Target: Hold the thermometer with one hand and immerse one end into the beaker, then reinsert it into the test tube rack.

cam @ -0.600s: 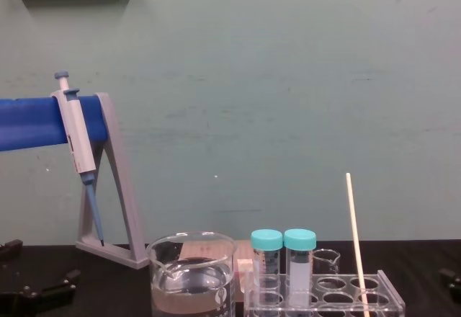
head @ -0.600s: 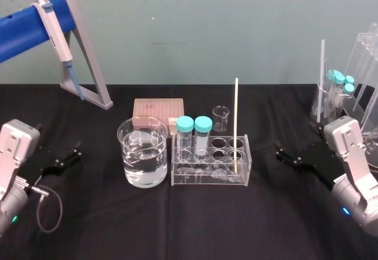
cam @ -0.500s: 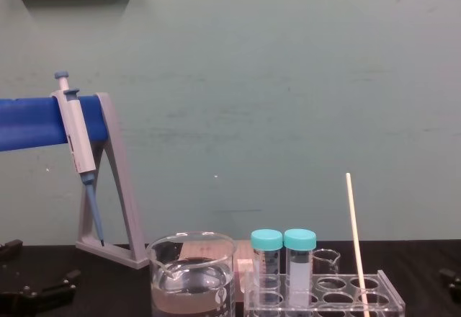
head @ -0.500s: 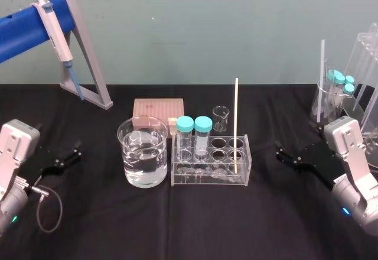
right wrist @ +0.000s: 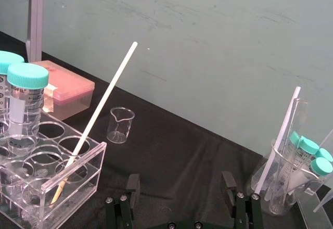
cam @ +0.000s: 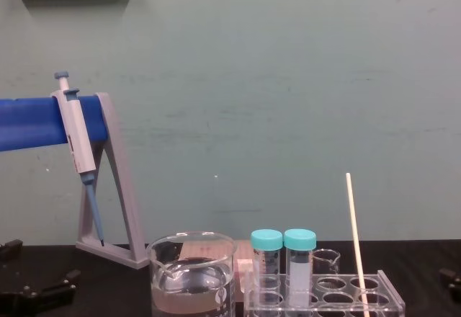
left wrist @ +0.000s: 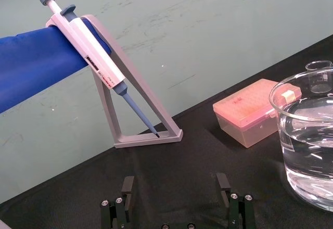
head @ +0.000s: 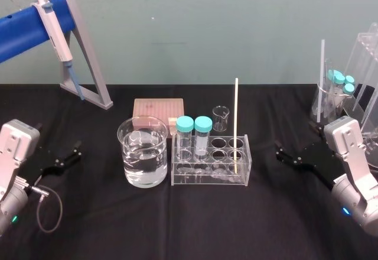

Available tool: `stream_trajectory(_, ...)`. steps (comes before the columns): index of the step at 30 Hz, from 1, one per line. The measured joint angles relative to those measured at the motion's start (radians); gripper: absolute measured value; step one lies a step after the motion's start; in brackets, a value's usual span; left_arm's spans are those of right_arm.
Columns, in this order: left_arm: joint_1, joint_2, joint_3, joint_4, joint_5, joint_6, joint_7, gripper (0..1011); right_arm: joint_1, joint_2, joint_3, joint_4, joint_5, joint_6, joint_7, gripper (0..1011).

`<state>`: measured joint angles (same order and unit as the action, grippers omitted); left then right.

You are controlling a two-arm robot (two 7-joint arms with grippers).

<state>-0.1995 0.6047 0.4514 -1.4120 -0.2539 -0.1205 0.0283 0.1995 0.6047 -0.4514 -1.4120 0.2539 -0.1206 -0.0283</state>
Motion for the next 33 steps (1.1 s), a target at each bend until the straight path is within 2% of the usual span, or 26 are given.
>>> stream_trajectory(19, 0.0, 0.0, 0.0, 0.0, 0.0, 0.0, 0.0, 1004, 0.0, 0.0, 0.0, 0.0, 0.0, 0.0, 0.0, 1003)
stream_trajectory(22, 0.0, 0.0, 0.0, 0.0, 0.0, 0.0, 0.0, 1004, -0.001, 0.002, 0.01, -0.003, 0.008, -0.006, 0.015, 1003)
stream_trajectory(27, 0.0, 0.0, 0.0, 0.0, 0.0, 0.0, 0.0, 1004, -0.003, 0.01, 0.056, -0.034, 0.081, -0.011, 0.09, 1003)
stream_trajectory(28, 0.0, 0.0, 0.0, 0.0, 0.0, 0.0, 0.0, 1004, -0.001, 0.012, 0.073, -0.048, 0.112, -0.003, 0.115, 1003)
stream_trajectory(31, 0.0, 0.0, 0.0, 0.0, 0.0, 0.0, 0.0, 1004, 0.003, 0.016, 0.097, -0.068, 0.16, 0.018, 0.156, 1003)
stream_trajectory(33, 0.0, 0.0, 0.0, 0.0, 0.0, 0.0, 0.0, 1004, 0.01, 0.018, 0.12, -0.083, 0.216, 0.048, 0.203, 1003)
